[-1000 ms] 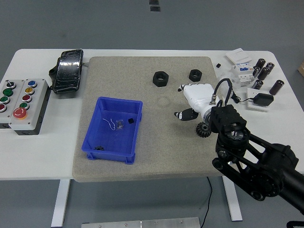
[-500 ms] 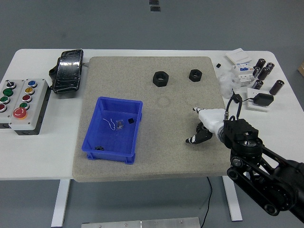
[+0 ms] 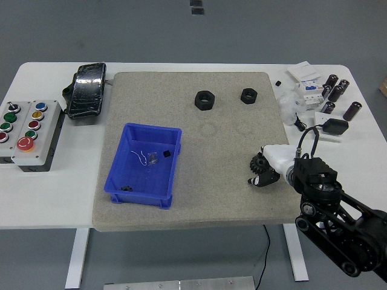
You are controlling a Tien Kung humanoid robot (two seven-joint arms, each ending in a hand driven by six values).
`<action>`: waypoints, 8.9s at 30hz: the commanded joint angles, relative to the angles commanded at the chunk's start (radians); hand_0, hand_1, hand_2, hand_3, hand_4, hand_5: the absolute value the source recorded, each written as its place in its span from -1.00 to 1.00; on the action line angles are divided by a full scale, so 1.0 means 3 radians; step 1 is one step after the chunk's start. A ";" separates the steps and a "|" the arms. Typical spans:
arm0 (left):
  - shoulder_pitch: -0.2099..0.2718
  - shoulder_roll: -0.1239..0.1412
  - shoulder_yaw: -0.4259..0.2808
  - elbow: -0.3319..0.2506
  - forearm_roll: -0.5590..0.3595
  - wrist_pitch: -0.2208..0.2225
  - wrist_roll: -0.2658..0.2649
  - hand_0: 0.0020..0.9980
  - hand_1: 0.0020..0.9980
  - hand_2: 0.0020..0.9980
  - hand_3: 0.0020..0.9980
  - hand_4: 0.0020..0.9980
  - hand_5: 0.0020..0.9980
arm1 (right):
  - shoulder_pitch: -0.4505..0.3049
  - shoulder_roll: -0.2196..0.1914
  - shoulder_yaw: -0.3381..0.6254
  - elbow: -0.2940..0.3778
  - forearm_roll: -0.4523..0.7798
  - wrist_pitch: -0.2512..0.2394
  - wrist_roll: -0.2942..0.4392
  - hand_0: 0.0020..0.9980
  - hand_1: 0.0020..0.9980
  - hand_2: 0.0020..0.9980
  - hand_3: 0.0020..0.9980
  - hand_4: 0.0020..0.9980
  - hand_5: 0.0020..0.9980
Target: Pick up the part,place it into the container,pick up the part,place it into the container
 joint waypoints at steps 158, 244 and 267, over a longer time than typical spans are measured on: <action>-0.0037 0.0005 0.0073 0.0000 -0.0024 -0.0028 -0.0012 0.23 0.11 0.10 0.26 0.44 -0.27 | 0.1572 0.0575 -0.1911 -0.0286 0.0565 -0.1019 0.0681 -0.40 0.08 0.29 0.35 0.17 -0.33; 0.0044 0.0037 0.0073 0.0000 -0.0031 -0.0024 -0.0037 0.23 0.11 0.10 0.25 0.41 -0.31 | -0.0698 0.0408 0.0954 -0.0512 0.2788 -0.2093 0.2473 0.18 0.39 0.47 0.57 0.80 0.15; 0.0047 0.0026 0.0047 0.0000 -0.0009 -0.0018 -0.0042 0.23 0.12 0.09 0.25 0.40 -0.31 | -0.0743 0.0414 0.1151 -0.0486 0.3683 -0.1629 0.2955 0.51 0.57 0.65 0.75 1.00 1.00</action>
